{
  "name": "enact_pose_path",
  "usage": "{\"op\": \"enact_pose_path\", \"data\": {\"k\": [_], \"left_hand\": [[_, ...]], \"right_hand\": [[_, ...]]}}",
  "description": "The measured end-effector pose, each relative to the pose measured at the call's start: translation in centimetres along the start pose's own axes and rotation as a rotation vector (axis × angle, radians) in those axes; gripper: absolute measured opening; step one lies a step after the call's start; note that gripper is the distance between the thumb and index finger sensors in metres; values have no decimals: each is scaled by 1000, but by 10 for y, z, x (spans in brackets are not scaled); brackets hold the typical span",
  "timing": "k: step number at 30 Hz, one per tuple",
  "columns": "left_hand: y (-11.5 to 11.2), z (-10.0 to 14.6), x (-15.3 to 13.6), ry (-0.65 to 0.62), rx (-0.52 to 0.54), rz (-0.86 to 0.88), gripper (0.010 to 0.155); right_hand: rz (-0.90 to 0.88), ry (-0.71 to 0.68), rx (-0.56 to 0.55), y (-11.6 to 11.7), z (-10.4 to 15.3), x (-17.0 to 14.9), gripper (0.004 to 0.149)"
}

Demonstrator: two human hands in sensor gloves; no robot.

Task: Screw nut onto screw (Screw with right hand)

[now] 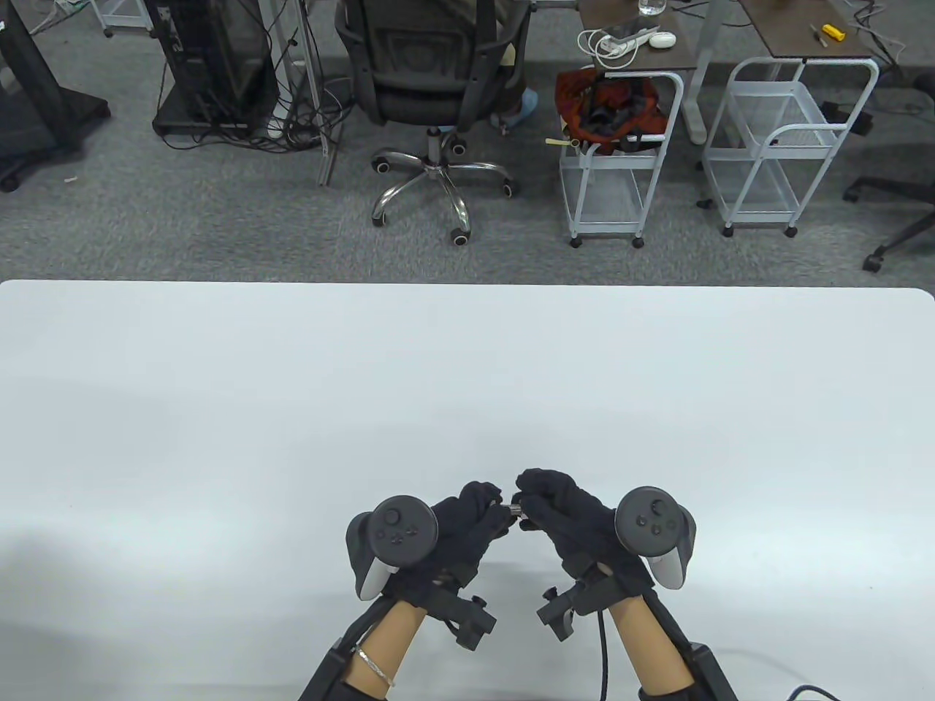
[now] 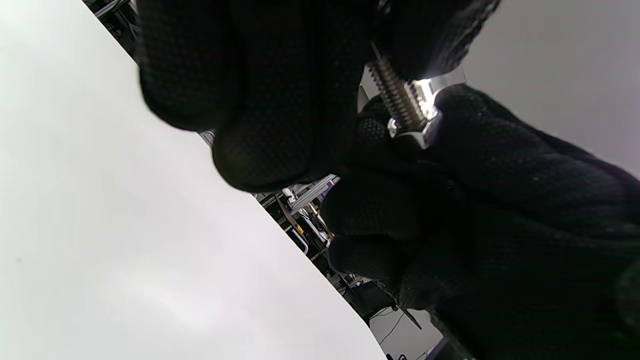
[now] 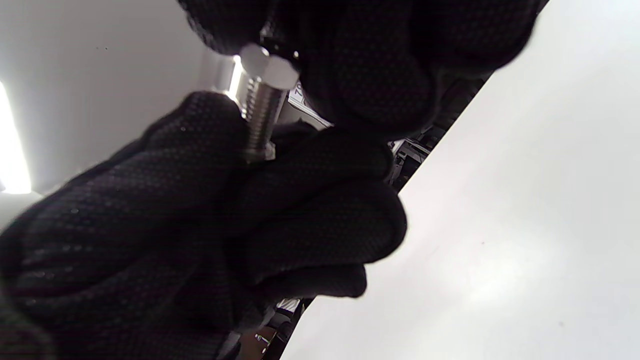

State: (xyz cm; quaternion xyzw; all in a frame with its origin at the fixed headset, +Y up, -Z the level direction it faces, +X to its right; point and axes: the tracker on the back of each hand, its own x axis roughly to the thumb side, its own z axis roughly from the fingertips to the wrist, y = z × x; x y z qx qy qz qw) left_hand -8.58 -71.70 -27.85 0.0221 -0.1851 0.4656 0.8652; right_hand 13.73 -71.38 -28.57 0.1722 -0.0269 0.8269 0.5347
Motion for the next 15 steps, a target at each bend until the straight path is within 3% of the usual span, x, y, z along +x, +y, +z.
{"op": "enact_pose_path", "data": {"k": [10,15], "left_hand": [[2,-2,0,-42,-19,22,49],[5,-1,3,-62,2,1,49]], "right_hand": [[-74,58,-2,0,1,-3,43],[-158,73,73,-4,-1,-5,47]]}}
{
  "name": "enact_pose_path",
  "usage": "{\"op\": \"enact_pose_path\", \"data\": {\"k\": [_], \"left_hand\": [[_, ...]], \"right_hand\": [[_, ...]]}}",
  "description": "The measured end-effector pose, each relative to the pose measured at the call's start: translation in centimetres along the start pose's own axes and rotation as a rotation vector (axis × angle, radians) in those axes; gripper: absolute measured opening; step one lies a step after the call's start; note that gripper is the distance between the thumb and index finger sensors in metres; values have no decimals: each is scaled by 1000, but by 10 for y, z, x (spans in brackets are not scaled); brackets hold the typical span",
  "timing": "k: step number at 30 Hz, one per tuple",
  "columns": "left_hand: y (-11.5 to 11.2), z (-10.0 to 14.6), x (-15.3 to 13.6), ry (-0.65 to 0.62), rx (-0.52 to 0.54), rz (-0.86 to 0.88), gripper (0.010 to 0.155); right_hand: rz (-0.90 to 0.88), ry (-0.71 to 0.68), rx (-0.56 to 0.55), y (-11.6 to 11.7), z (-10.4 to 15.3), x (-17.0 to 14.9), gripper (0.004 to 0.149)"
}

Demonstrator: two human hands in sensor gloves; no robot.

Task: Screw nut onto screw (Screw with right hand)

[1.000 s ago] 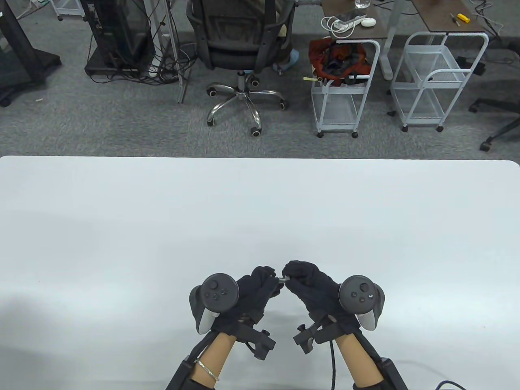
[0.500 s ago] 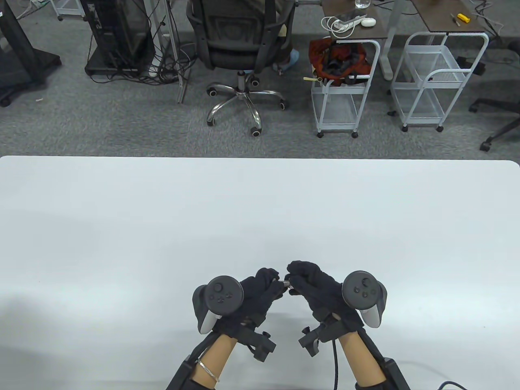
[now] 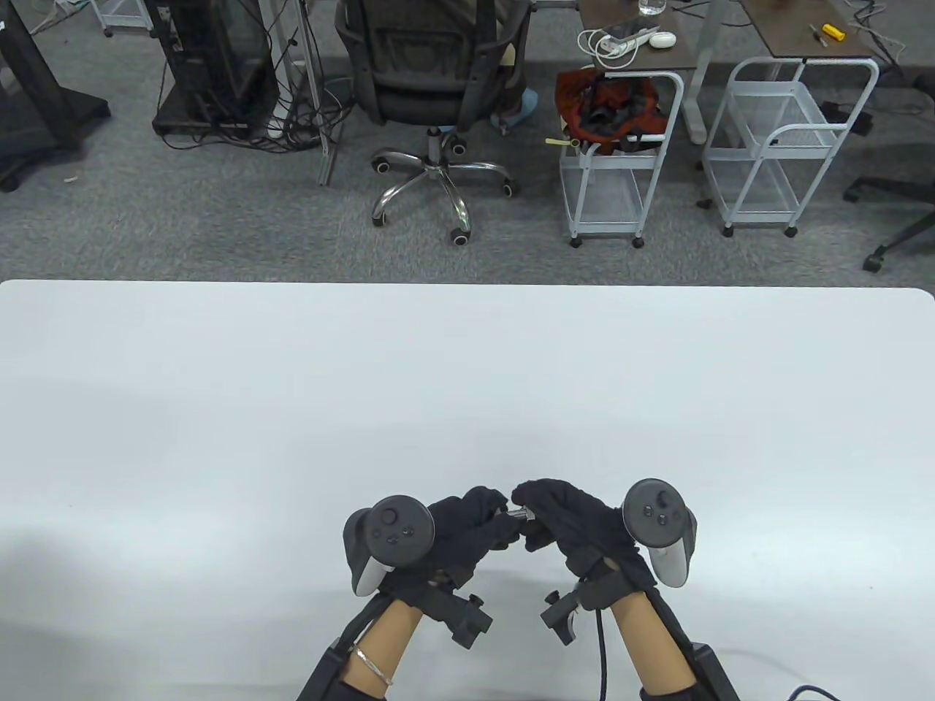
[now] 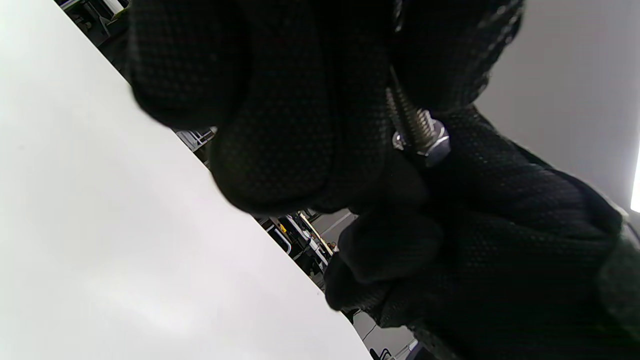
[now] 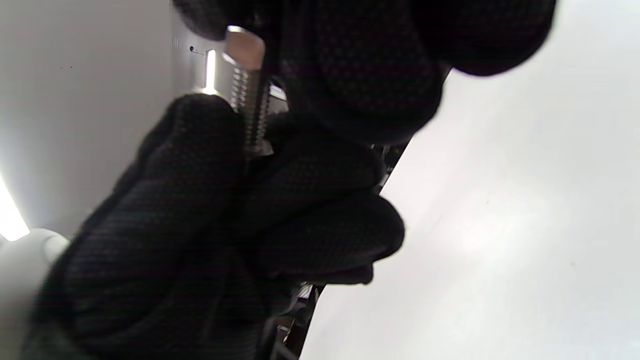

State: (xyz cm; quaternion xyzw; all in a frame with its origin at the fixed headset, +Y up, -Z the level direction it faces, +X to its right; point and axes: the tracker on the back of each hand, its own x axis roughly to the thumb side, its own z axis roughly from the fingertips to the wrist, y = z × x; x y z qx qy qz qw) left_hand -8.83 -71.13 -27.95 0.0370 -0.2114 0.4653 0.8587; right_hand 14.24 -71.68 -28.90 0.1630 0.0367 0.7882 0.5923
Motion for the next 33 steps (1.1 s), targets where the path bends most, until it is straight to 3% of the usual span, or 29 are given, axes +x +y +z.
{"op": "enact_pose_path", "data": {"k": [4,11,19,21,26,28,32,33], "left_hand": [[2,0,2,-11,6,5,49],[2,0,3,-30,10,0,48],[0,0,3,-40,14,-2,48],[-1,1,2,-38,15,6,48],[-4,1,3,-54,-2,-15,48],[-3,1,3,-50,1,-17,48],[3,2,0,-38,43,-42,48],[4,2,-1,-39,40,-30,48]], "right_hand": [[-54,7,168,-4,-2,2,52],[12,11,96,-3,-2,4,52],[211,-54,-83,-2,4,13,58],[154,-125,-120,1,3,14,50],[211,-42,-153,-1,6,12,45],[178,-33,-100,-3,4,12,46],[39,-22,153,-9,1,12,55],[47,-19,166,-9,1,12,55]]}}
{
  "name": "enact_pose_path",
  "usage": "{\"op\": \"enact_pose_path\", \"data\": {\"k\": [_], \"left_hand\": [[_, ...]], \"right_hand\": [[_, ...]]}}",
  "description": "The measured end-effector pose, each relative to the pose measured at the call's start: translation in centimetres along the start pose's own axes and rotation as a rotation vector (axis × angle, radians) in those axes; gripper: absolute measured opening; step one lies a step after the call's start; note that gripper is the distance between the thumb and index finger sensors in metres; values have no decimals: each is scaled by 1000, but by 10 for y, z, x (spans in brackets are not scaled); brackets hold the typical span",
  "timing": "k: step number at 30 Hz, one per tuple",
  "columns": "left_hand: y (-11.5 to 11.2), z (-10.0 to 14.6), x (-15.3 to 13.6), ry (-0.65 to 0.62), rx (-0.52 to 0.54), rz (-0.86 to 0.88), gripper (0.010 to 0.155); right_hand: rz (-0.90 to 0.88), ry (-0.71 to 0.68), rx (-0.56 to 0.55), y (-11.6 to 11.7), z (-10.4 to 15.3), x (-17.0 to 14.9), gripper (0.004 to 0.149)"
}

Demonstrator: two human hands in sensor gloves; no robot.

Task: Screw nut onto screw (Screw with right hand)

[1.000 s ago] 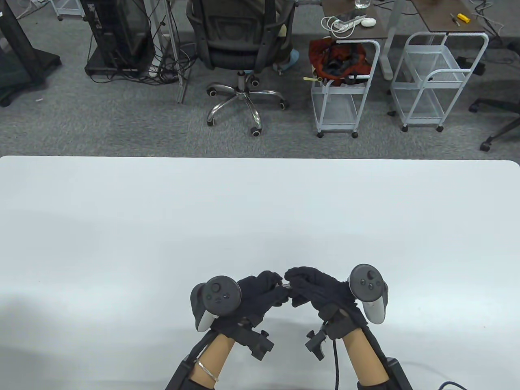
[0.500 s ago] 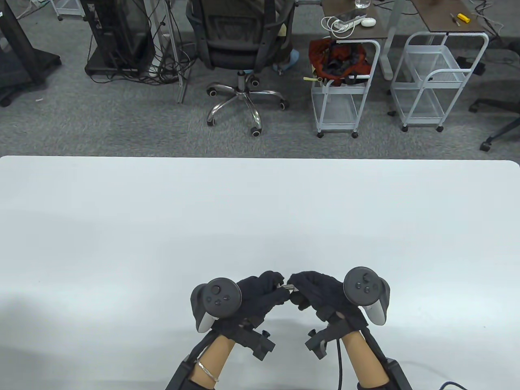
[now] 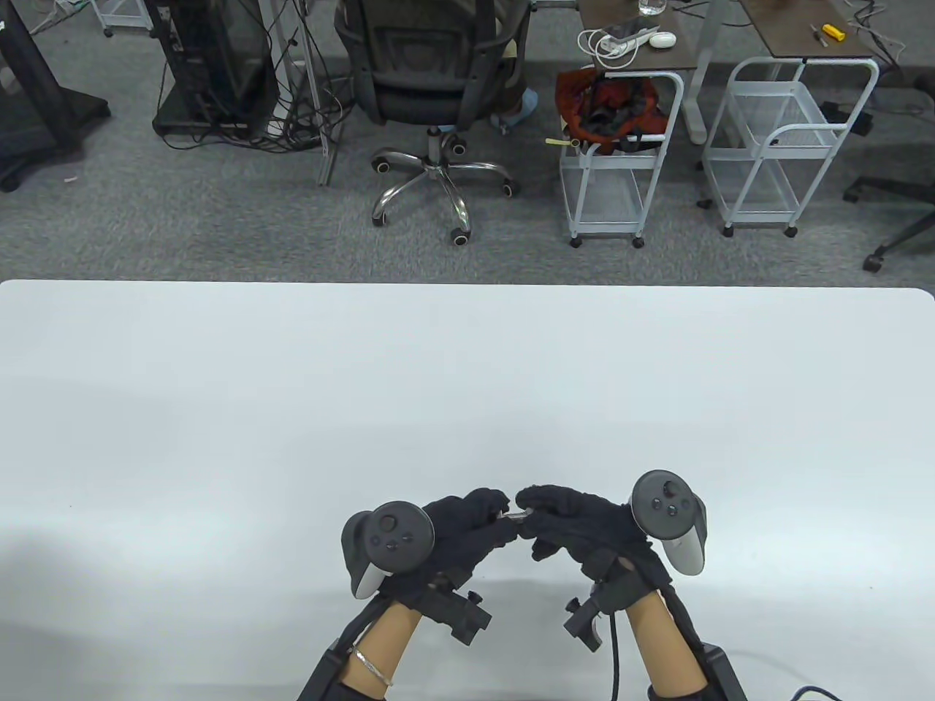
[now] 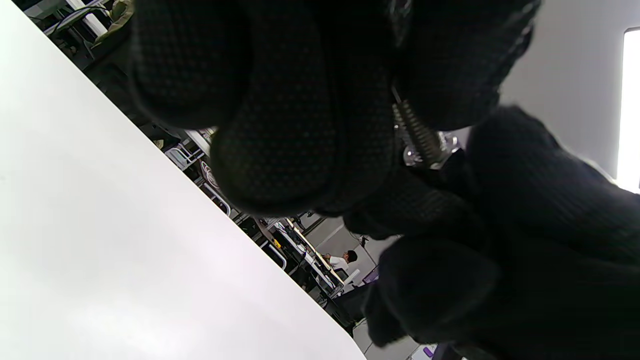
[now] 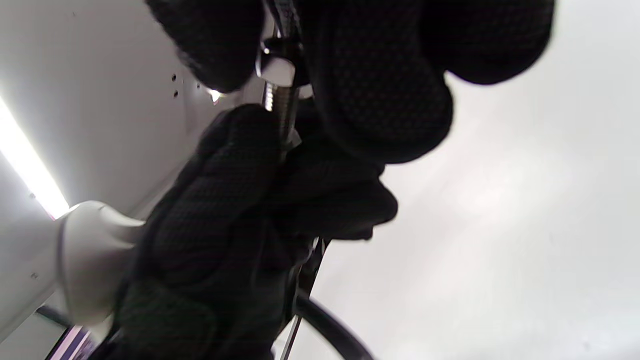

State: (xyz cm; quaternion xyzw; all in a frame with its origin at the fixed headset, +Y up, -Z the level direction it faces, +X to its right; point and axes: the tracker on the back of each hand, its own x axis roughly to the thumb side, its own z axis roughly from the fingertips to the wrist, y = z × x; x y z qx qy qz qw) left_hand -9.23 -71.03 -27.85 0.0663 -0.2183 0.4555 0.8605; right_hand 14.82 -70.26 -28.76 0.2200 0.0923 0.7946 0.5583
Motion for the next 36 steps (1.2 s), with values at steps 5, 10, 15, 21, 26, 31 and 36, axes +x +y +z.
{"op": "enact_pose_path", "data": {"k": [5,10,15,21,26,31,36], "left_hand": [[0,0,1,0,-3,35,48],[0,-1,2,-4,-5,58,48],[1,0,1,19,25,30,48],[-2,0,5,6,-20,76,47],[-1,0,4,20,-9,77,47],[0,0,3,20,-13,87,47],[-1,0,3,24,-9,92,47]], "right_hand": [[42,27,-70,2,0,-1,52],[140,32,-196,5,2,1,54],[20,-23,-36,3,0,-1,55],[92,24,-147,2,1,-5,48],[25,-36,-23,4,1,-2,62],[97,-10,-95,5,0,-1,54],[103,-27,-50,1,3,0,61]]}}
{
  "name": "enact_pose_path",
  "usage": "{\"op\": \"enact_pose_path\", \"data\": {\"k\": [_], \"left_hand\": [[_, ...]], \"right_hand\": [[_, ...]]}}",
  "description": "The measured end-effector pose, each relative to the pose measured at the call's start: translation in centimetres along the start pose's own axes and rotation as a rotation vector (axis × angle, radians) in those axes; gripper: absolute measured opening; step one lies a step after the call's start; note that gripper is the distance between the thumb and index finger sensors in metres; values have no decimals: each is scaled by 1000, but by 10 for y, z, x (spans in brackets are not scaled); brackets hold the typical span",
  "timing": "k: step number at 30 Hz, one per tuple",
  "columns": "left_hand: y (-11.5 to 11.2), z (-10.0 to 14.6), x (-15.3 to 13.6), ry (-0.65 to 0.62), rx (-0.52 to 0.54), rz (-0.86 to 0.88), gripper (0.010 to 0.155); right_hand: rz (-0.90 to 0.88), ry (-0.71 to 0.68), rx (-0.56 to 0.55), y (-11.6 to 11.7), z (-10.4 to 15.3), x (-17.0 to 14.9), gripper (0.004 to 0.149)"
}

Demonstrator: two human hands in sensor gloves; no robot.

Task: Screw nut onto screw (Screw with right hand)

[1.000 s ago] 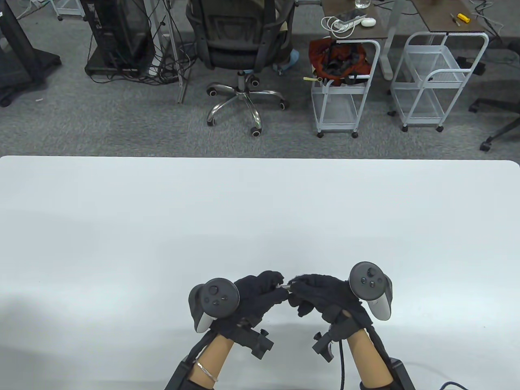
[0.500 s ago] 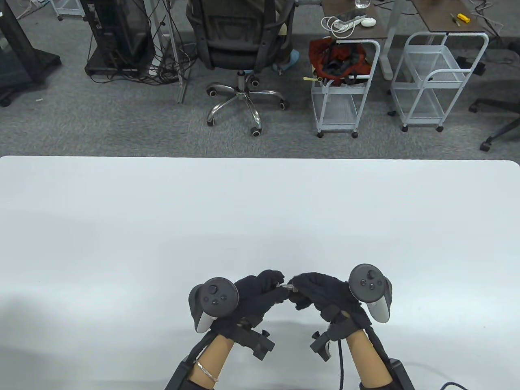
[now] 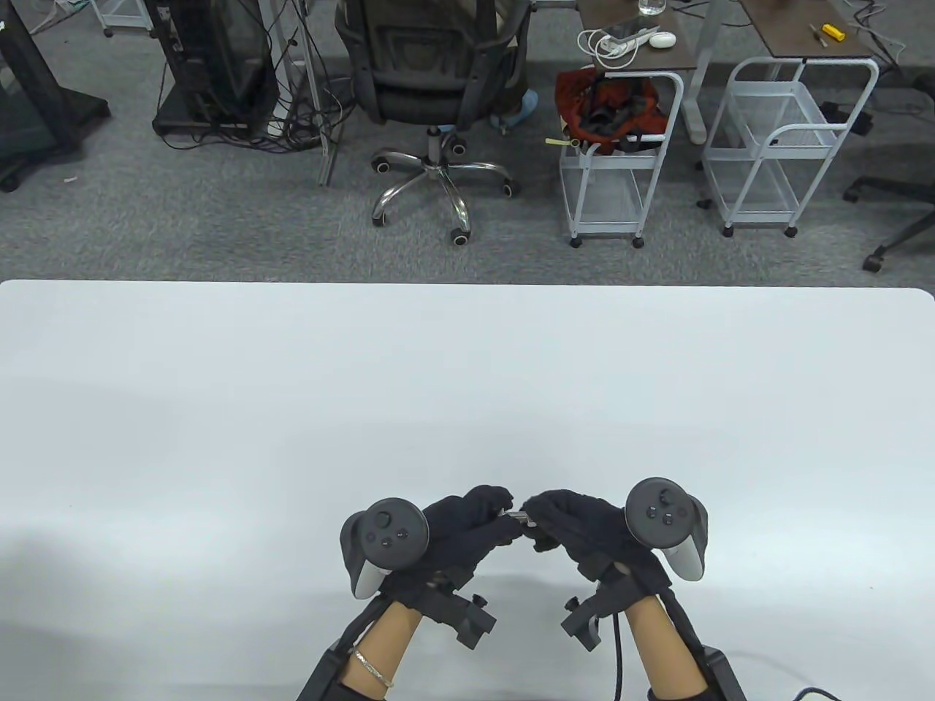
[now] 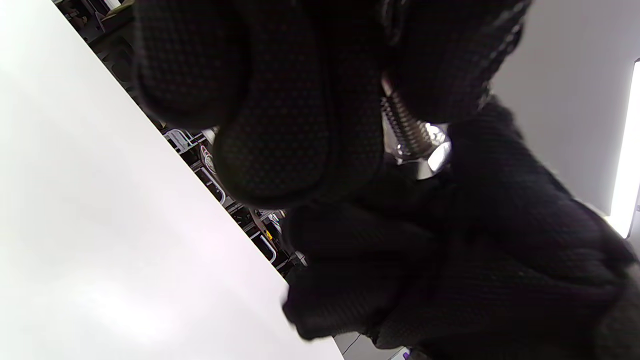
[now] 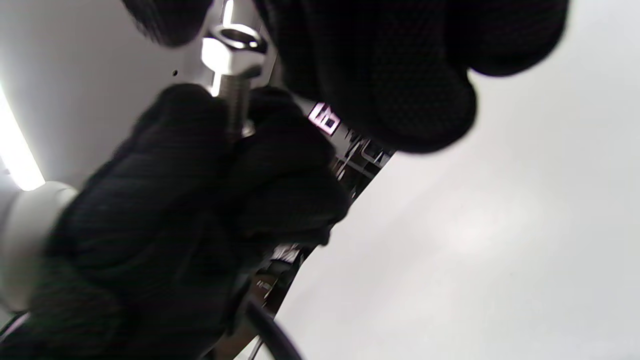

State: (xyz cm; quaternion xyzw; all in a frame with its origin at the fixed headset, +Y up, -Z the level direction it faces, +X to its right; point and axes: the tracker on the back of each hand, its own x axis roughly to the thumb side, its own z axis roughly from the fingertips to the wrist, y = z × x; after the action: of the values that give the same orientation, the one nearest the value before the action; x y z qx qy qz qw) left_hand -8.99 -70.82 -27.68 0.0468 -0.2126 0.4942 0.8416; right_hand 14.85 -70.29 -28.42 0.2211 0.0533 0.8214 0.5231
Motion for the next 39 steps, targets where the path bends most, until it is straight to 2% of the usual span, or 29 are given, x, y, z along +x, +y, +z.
{"op": "enact_pose_path", "data": {"k": [2,6,8,10,12,17,20,21,25,27,29,31,35,39], "left_hand": [[0,0,0,6,7,-4,48],[0,0,1,3,2,-2,48],[0,0,1,1,-1,-2,48],[0,0,0,3,5,-5,48],[1,0,0,7,6,-4,48],[0,0,0,9,2,-6,47],[1,0,0,13,9,2,48],[1,0,0,13,7,2,48],[1,0,0,14,8,-6,48],[0,0,0,15,5,0,48],[0,0,0,15,5,10,48],[0,0,0,12,6,4,48],[2,0,-1,17,8,2,48],[1,0,-1,22,7,21,48]], "right_hand": [[-51,-10,54,2,-2,1,56],[18,29,-33,2,-1,-1,50],[24,22,-35,1,0,0,52],[-17,-7,29,2,-1,0,60],[-35,0,82,3,-2,0,55],[35,19,-10,1,-1,0,50],[-23,-8,61,2,-2,0,57],[-30,-2,72,2,-2,0,56],[32,13,15,2,-2,0,49],[26,12,2,1,-1,1,50],[6,5,53,2,-1,1,57],[16,-10,75,2,-2,2,52],[40,5,15,1,-1,1,47],[-1,-11,60,2,-1,2,56]]}}
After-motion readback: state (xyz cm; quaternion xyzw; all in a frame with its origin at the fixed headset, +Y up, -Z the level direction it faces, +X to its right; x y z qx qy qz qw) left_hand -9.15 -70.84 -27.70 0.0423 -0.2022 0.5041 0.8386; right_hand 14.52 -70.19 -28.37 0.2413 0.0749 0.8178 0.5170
